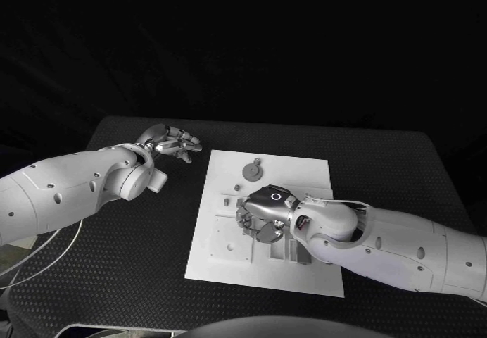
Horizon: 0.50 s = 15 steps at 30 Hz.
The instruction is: Assemble the parts on the task board
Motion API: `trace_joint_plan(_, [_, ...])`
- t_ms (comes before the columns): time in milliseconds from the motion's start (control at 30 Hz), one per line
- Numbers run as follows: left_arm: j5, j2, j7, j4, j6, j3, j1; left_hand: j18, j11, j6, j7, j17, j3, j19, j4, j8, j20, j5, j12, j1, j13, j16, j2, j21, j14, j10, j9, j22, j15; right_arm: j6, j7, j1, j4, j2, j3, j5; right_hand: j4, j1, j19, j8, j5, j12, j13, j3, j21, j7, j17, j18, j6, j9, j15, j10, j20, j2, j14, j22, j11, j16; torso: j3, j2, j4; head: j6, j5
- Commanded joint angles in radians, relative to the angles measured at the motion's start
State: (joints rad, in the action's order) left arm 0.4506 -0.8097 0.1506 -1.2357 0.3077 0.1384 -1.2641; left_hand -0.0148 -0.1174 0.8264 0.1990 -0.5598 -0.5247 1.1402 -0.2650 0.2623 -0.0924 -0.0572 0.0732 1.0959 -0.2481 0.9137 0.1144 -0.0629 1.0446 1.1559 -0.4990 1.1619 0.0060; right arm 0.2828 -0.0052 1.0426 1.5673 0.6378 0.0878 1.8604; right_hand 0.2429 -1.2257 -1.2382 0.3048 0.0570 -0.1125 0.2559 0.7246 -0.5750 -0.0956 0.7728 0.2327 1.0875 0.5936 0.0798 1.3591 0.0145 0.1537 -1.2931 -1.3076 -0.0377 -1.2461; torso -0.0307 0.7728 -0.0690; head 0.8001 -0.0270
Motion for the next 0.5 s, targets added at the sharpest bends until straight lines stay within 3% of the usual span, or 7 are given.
trace_joint_plan(33, [0.003, 0.001, 0.005, -0.003, 0.003, -0.001, -0.001, -0.020, 0.001, -0.008, -0.001, -0.001, 0.003, 0.009, -0.002, 0.007, 0.002, 0.005, -0.003, 0.004, -0.002, -0.005, -0.006, -0.005, 0.009, -0.005, 0.000, -0.002, 0.001, -0.018, 0.009, -0.001, -0.001, -0.001, 0.002, 0.017, 0.007, 0.000, -0.001, 0.003, 0.003, -0.003, 0.000, 0.000, -0.003, -0.001, 0.000, 0.029, -0.003, 0.001, 0.005, 0.023, -0.009, -0.014, 0.000, -0.024, 0.011, -0.005, -0.0001, 0.000, 0.0008, 0.002, -0.003])
trace_joint_plan(500, [0.003, -0.001, 0.004, -0.004, 0.003, -0.001, -0.001, -0.020, 0.001, -0.008, -0.001, -0.001, 0.003, 0.009, -0.002, 0.007, 0.002, 0.005, -0.003, 0.003, -0.002, -0.005, -0.006, -0.005, 0.009, -0.005, 0.001, -0.002, 0.001, -0.016, 0.010, -0.002, -0.017, -0.010, 0.006, 0.026, 0.008, 0.001, -0.001, 0.003, 0.003, -0.003, 0.001, 0.000, -0.004, -0.001, 0.000, 0.029, -0.003, 0.003, 0.005, 0.023, -0.009, -0.014, 0.000, -0.024, 0.011, -0.005, 0.0000, 0.000, 0.0005, 0.003, -0.009])
